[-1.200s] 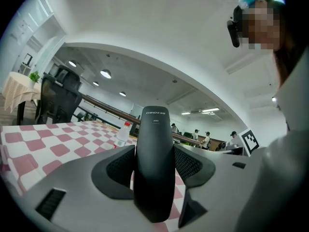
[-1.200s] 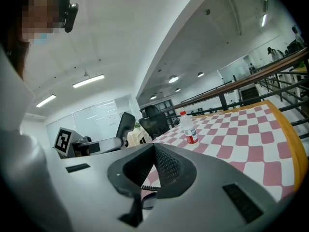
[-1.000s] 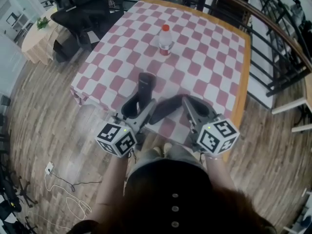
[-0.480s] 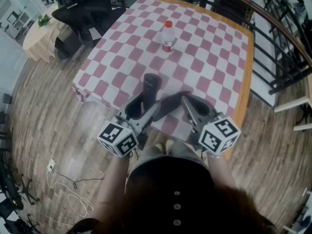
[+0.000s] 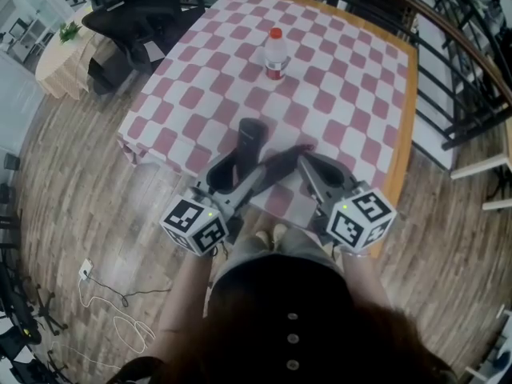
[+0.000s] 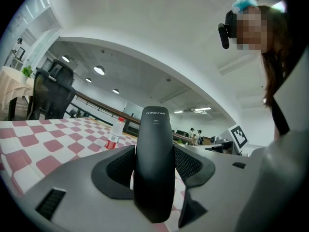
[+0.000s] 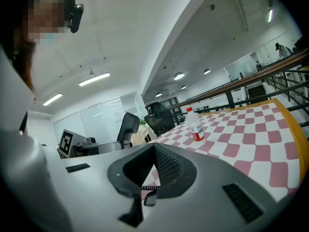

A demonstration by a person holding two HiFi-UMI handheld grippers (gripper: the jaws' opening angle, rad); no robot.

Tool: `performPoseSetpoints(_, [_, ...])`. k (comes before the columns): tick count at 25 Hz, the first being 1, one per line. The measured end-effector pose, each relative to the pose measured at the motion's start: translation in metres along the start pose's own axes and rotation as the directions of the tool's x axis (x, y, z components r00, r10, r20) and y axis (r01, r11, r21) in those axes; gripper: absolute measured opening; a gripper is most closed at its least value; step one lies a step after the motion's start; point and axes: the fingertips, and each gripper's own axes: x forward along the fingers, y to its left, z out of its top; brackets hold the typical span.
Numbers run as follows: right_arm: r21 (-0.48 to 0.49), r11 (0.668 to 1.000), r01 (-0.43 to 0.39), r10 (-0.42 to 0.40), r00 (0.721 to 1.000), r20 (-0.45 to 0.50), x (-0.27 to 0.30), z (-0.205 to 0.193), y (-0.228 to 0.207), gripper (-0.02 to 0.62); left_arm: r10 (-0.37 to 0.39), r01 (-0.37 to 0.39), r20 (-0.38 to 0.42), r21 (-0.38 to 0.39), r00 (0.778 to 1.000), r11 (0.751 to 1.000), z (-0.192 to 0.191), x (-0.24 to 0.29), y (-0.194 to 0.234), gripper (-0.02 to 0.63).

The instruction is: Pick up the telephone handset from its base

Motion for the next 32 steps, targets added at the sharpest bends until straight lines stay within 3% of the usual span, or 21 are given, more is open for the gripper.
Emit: performPoseSetpoints(32, [-0.039, 0.999, -0.003, 0.002, 1.0, -0.019, -0.006, -0.002, 0.005, 0.009, -0.032, 0.032, -0.037, 0.007, 0.999, 0.999, -0.014, 0.003, -0.01, 0.258])
